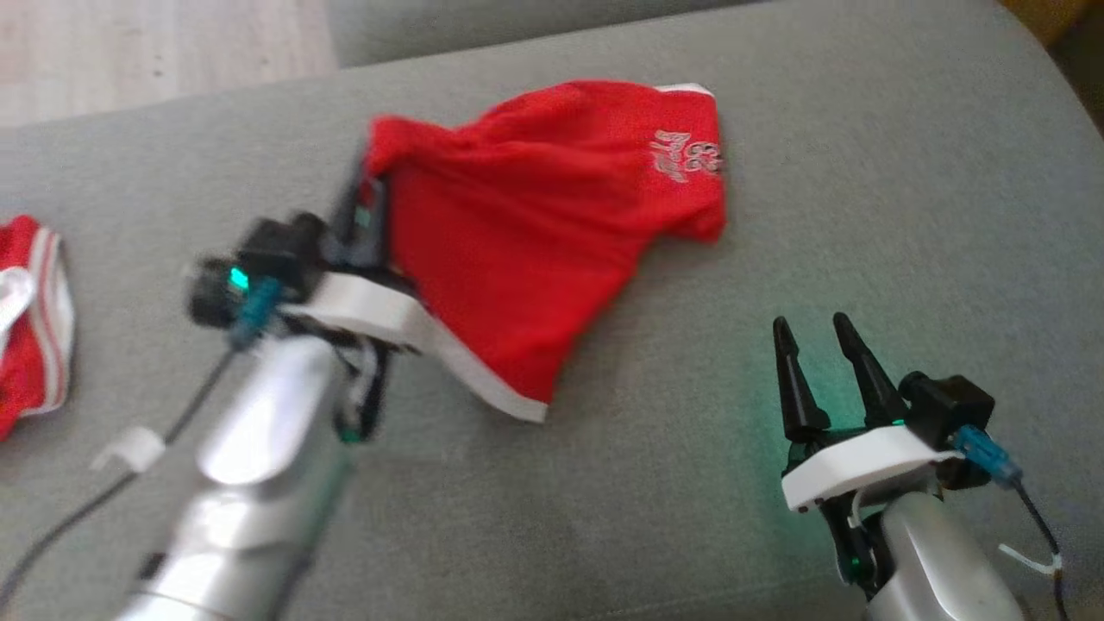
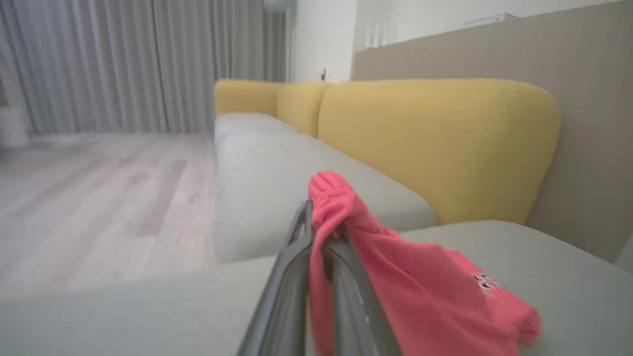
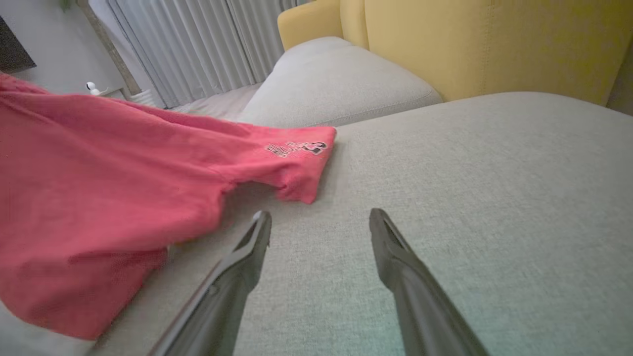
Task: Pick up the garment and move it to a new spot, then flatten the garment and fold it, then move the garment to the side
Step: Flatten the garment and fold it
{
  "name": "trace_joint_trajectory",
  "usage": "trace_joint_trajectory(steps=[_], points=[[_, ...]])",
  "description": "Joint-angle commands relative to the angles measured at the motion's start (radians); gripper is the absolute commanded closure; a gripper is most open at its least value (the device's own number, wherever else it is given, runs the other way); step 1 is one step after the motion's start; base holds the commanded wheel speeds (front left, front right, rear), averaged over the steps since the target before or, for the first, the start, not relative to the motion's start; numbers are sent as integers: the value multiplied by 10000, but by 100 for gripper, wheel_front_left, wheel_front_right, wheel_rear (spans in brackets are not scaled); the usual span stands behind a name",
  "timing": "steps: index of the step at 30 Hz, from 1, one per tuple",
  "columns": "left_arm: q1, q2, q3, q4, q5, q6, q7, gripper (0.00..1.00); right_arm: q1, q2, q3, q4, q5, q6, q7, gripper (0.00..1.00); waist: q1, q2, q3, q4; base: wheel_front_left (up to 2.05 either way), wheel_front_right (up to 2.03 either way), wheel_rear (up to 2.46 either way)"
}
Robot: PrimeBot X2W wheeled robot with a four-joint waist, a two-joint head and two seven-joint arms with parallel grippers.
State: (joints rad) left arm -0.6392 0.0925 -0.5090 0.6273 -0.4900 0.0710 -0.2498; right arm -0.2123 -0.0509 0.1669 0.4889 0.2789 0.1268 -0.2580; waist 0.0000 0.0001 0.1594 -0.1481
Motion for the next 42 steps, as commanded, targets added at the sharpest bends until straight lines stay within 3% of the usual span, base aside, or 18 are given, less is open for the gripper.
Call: trace_joint_trajectory(steps=[1,5,7,11,15,16,17,18,22,26,32,42], points=[[-698,663,668,-699,456,-12,-118,100,-36,7,166,-269,94,39,-38,0,0,-1,-363,379,0,0,0],[-1310,1558,972,-1537,1587,-225,-119,100,149,7,196,-257,268,39,-38,0,0,-1,-734,682,0,0,0],[-1350,1572,812,-1577,1801,-332,-119,100,216,7,234,-281,333,39,-38,0,0,-1,-783,719,0,0,0],[-980,975,212,-1380,2011,-477,-119,100,265,7,266,-314,360,39,-38,0,0,-1,-697,690,0,0,0],[-371,62,-611,-276,2079,-596,-106,100,187,7,298,-209,274,39,-38,0,0,-1,-562,502,0,0,0],[-223,-107,-812,97,2020,-639,-102,74,155,7,328,-176,254,39,-38,0,0,-1,-544,426,0,0,0],[-97,-235,-1007,414,1950,-673,-103,12,128,7,337,-142,235,39,-38,0,0,-1,-529,363,0,0,0],[32,-318,-1243,702,1899,-725,-104,0,99,7,354,-116,218,39,-38,0,0,-1,-510,291,0,0,0],[619,-414,-2191,887,1118,-906,-112,0,40,7,302,-69,185,39,-38,0,0,-1,-506,163,0,0,0],[899,-419,-2820,94,431,-482,-117,0,114,7,185,-87,164,39,-38,0,0,-1,-601,301,0,0,0],[1110,-421,-3126,-501,369,-327,-118,0,161,7,283,-190,219,39,-38,0,0,-1,-729,772,0,0,0],[2157,-406,-1551,-834,725,86,-119,0,-446,-5,2005,-155,-63,39,-38,0,0,-1,-727,2177,0,0,0]])
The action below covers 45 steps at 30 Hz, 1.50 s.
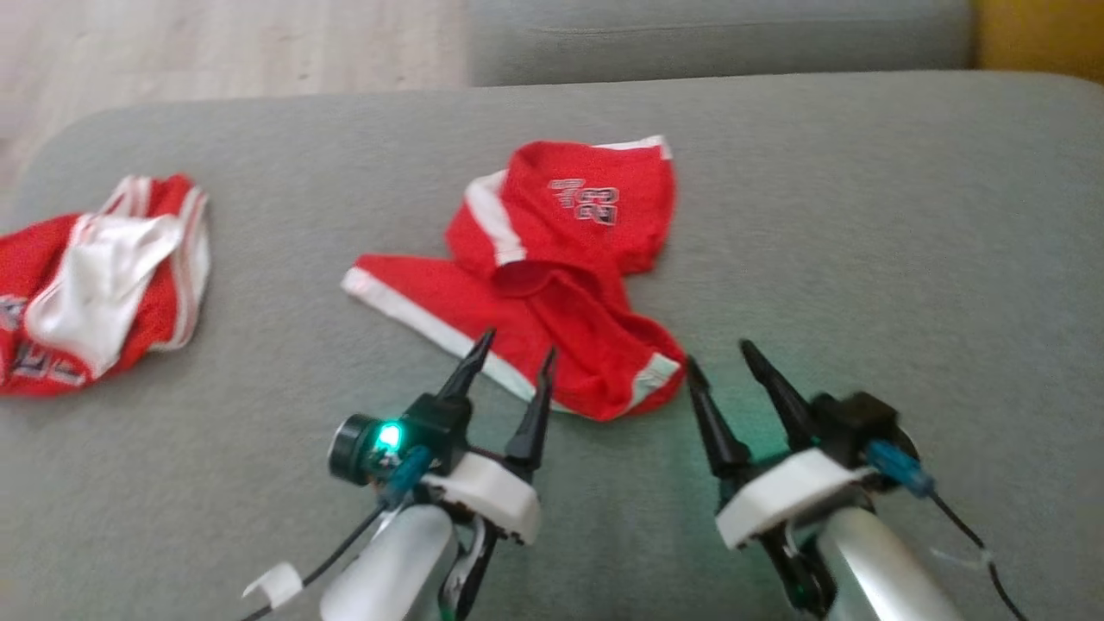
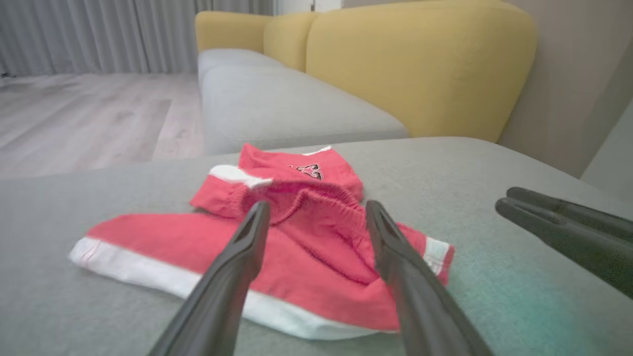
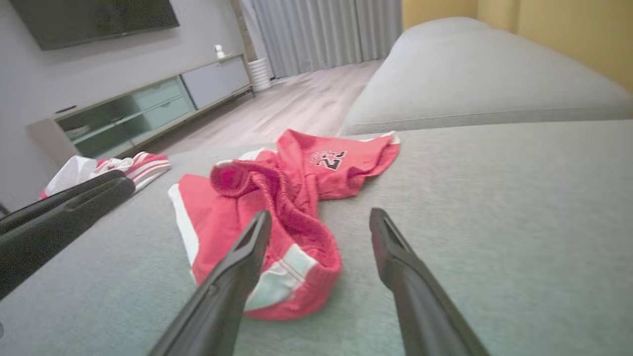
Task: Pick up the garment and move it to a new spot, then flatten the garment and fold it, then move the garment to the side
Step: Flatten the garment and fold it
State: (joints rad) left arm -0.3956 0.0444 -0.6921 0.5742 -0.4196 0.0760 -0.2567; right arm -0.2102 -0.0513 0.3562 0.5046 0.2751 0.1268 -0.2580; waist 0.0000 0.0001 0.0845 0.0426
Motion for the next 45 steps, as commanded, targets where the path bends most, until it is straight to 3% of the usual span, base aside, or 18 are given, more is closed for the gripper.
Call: trace_joint_trajectory(steps=[1,7,17,18,19,20,21,29,39,40,41,45], points=[[-144,80,474,-325,99,24,-50,0,-587,-25,283,-225,-66,39,-38,0,0,-1,38,441,0,0,0],[646,96,1608,-445,545,-91,-50,0,-1414,-266,862,1043,-186,39,-38,0,0,-1,165,1120,0,0,0],[1282,64,2506,-605,884,-384,-51,0,-2277,-760,2086,3208,473,39,-37,0,0,-1,352,1333,0,0,0],[1294,63,2514,-648,855,-396,-51,0,-2331,-767,2175,3306,587,39,-37,4,0,-1,374,1332,0,0,0],[1304,62,2520,-685,834,-398,-51,0,-2375,-784,2263,3345,682,39,-37,31,0,-1,396,1329,0,0,0],[1312,62,2530,-716,814,-394,-51,0,-2395,-802,2345,3372,790,39,-37,78,0,-1,414,1320,0,0,0],[1320,61,2548,-742,800,-386,-51,0,-2408,-819,2373,3356,927,39,-37,100,0,-1,427,1303,0,0,0],[1627,60,2911,-719,775,-366,-51,0,-2084,-1188,1755,2885,1611,39,-37,100,0,-1,243,872,0,0,0],[2134,59,3180,-336,602,-411,-51,0,-1499,-1629,111,2899,1647,39,-37,100,0,-1,-131,29,0,0,0],[2156,59,3208,-311,594,-402,-51,0,-1480,-1619,-55,2859,1551,39,-37,18,0,-1,-150,-28,0,0,0],[2172,59,3255,-303,611,-378,-51,0,-1466,-1589,-262,2736,1431,39,-37,0,0,-1,-178,-93,0,0,0],[2284,59,3707,-432,859,-130,-51,0,-1183,-1374,-1319,1612,510,39,-37,0,0,-1,-283,-299,0,0,0]])
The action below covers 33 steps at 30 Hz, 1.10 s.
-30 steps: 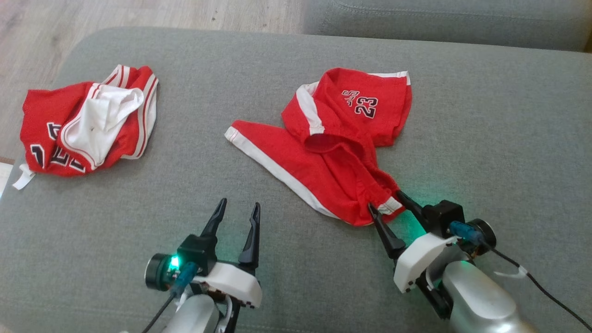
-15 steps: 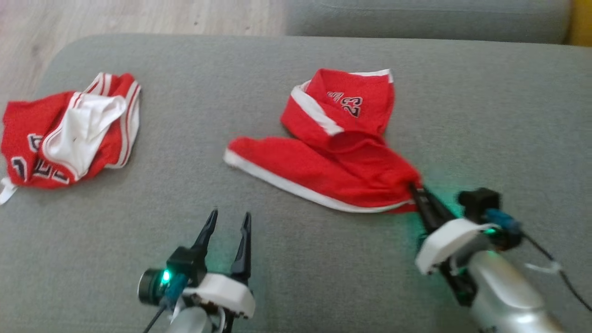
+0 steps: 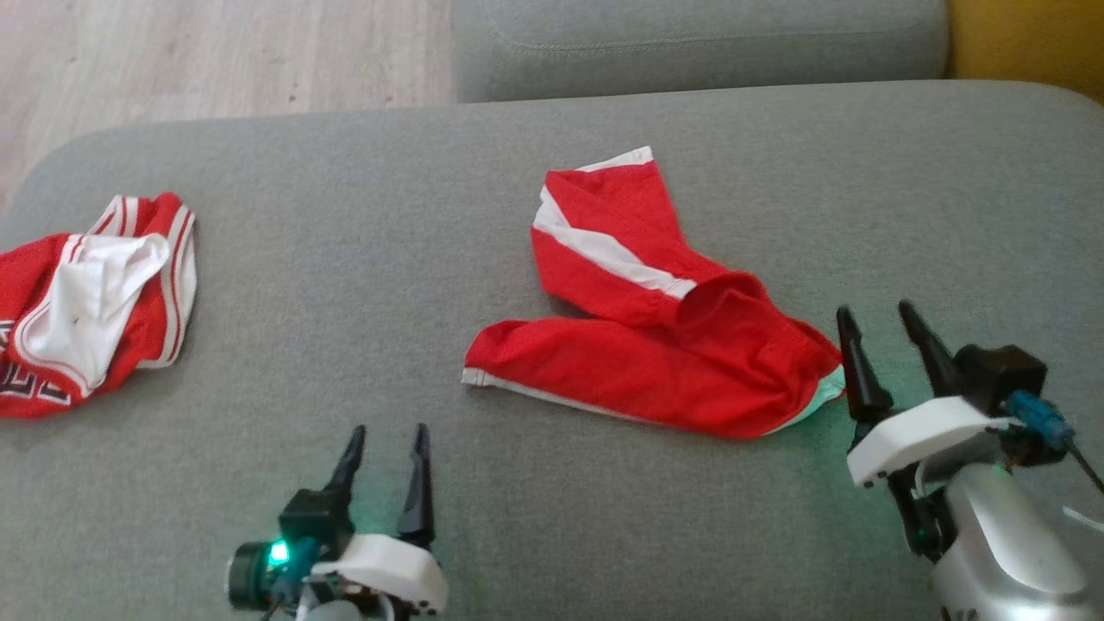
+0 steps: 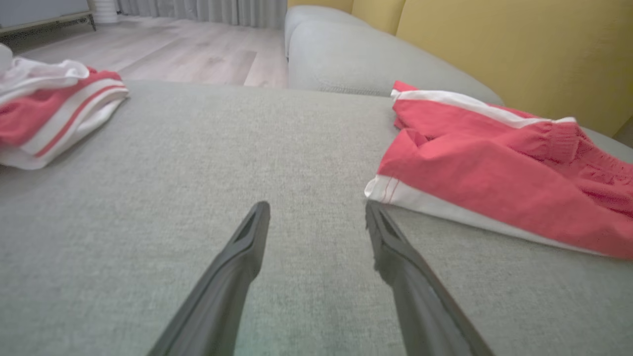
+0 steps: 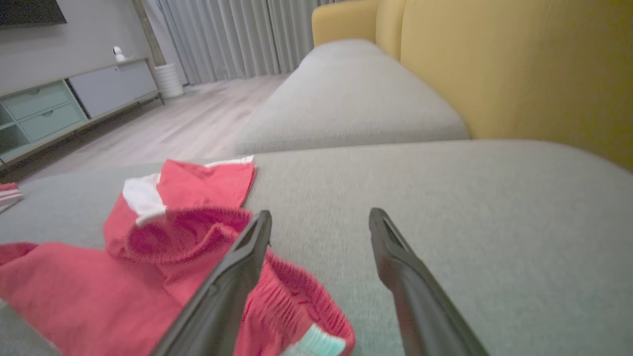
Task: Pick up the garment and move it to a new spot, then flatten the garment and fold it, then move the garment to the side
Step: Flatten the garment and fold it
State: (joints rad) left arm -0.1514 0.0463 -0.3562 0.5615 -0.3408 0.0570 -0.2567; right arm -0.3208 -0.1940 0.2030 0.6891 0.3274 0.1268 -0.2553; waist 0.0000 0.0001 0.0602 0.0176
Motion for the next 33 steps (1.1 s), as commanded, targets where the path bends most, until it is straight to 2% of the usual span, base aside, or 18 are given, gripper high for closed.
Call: trace_joint_trajectory(steps=[1,5,8,11,17,25,30,33], points=[[-126,40,496,-347,163,98,-51,0,61,156,-24,-595,-284,39,-64,0,0,-1,-63,-98,0,0,0],[47,40,1122,-635,577,206,-51,0,740,653,-685,-1928,-1210,39,-64,0,0,-1,-232,-283,0,0,0],[288,40,1561,-935,955,194,-51,0,1240,914,-906,-2413,-1653,39,-64,0,0,-1,-364,-415,0,0,0],[679,40,2003,-1128,1149,67,-51,0,1762,1171,-1184,-2562,-1992,39,-64,0,0,-1,-493,-566,0,0,0],[1003,40,2043,-1057,1018,-77,-51,0,2146,1366,-1154,-2533,-2010,39,-64,0,0,-1,-585,-699,0,0,0],[580,39,1618,-804,725,-670,-51,0,1925,1413,-983,-2630,-1861,39,-64,0,0,-1,-240,-1001,0,0,0],[-405,39,1390,-50,613,-1217,-51,0,1655,1420,-769,-2774,-1732,39,-64,0,0,-1,378,-1334,0,0,0],[-871,39,1455,379,780,-1353,-51,0,1503,1421,-687,-2801,-1657,39,-64,0,0,-1,662,-1555,0,0,0]])
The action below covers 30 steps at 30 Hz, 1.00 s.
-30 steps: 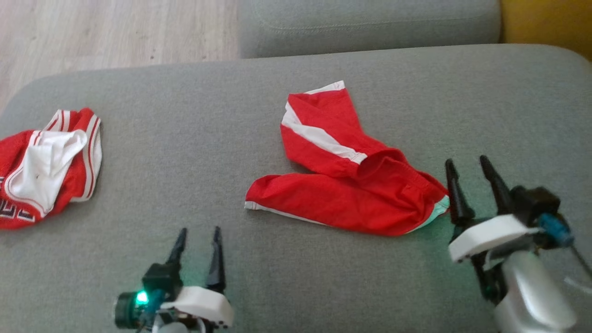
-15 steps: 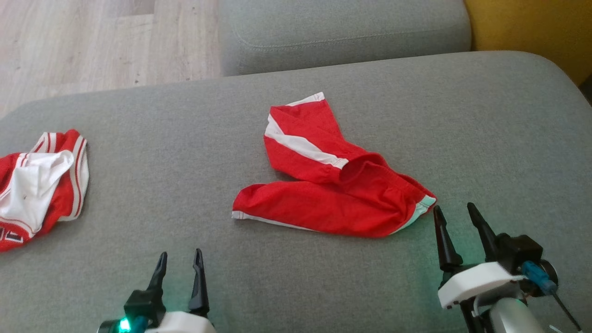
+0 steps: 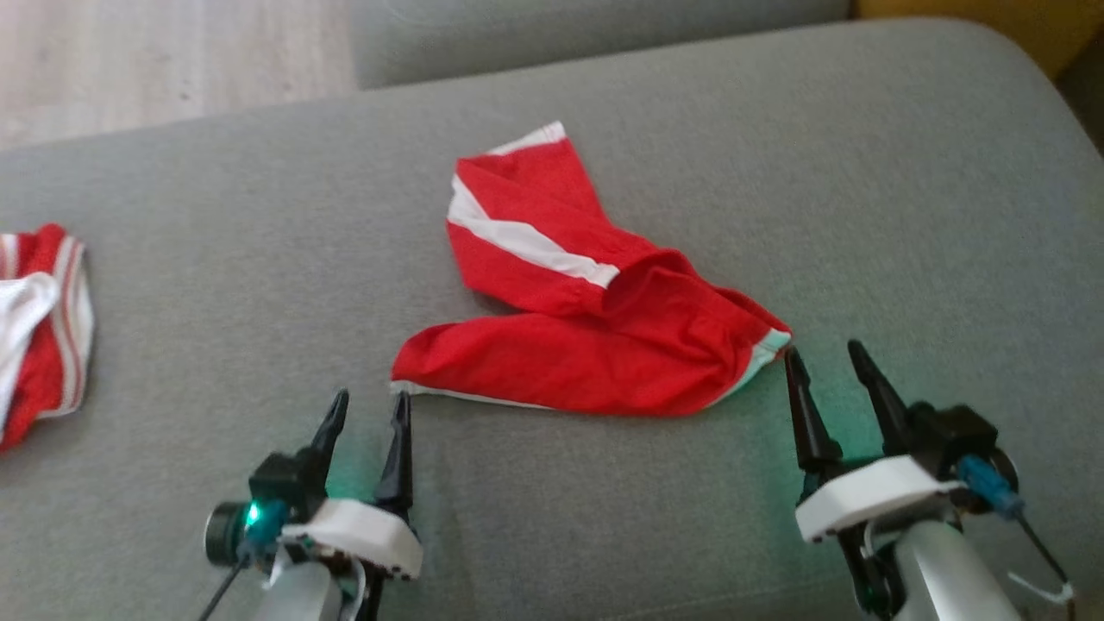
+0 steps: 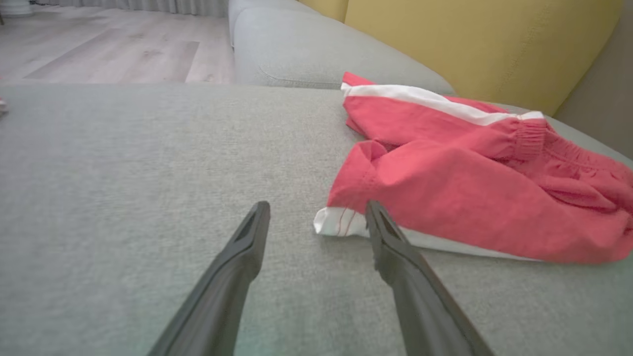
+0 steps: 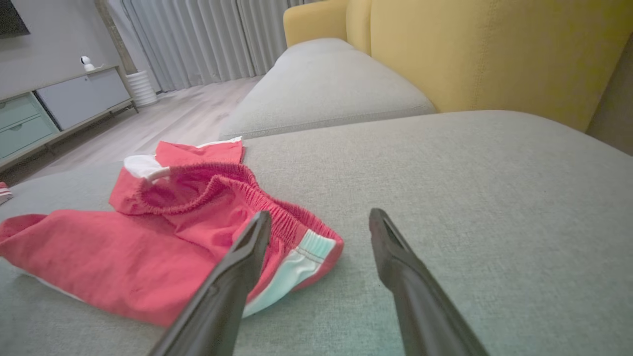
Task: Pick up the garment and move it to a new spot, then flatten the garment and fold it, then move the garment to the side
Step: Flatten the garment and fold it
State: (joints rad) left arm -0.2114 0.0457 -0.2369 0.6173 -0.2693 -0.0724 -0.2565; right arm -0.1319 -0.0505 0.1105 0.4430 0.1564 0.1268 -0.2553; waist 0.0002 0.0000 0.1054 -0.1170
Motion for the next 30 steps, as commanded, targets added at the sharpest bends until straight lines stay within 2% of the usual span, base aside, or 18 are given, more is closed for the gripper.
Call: trace_joint_trajectory(steps=[1,12,28,29,30], points=[[-374,45,286,-56,157,-93,-53,0,-424,-13,257,-350,64,39,-64,0,-2,0,290,-297,0,0,0],[-695,45,728,347,443,-235,-53,0,-643,-73,359,-400,176,39,-65,0,-2,0,590,-871,0,0,0],[-957,45,866,327,917,-499,-53,0,-708,-53,522,-348,275,39,-65,0,-2,0,794,-1040,0,0,0],[-988,45,864,300,928,-513,-53,6,-717,-52,529,-341,291,39,-65,0,-2,0,811,-1038,0,0,0],[-1011,45,863,264,934,-526,-53,47,-725,-51,531,-336,306,39,-65,0,-2,0,825,-1033,0,0,0]])
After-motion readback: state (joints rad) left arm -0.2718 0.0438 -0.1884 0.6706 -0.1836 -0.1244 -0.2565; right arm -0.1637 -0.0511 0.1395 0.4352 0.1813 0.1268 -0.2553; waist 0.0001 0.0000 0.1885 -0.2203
